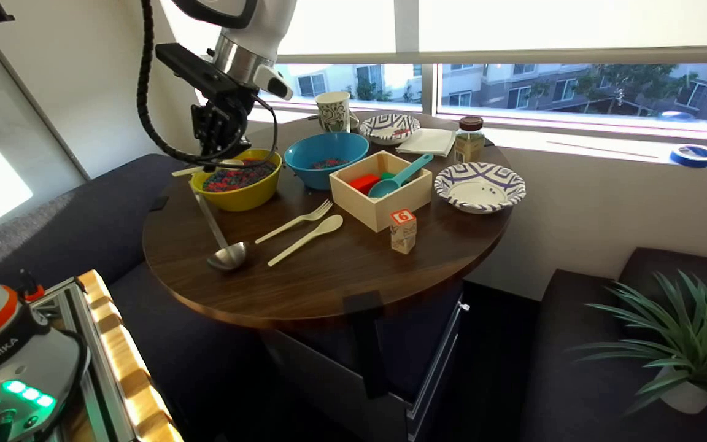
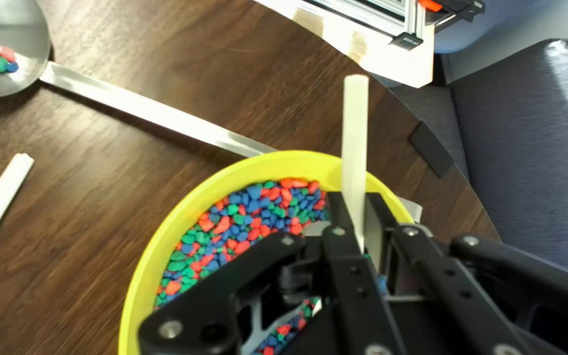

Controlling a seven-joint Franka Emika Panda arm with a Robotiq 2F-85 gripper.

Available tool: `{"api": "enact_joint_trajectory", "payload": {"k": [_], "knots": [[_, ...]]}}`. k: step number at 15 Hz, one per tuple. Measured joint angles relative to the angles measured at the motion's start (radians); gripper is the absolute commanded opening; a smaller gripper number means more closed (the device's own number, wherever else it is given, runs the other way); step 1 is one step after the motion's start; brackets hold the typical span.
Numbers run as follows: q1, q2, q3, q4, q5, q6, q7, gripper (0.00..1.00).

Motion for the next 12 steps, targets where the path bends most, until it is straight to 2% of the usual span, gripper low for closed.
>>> {"api": "enact_joint_trajectory", "payload": {"k": [8, 12], "knots": [[-0.054, 0.164, 0.018, 0.126, 0.124, -0.190, 0.061, 0.03], [-0.071, 0.207, 0.026, 0.148, 0.161, -0.232, 0.101, 0.03]]}}
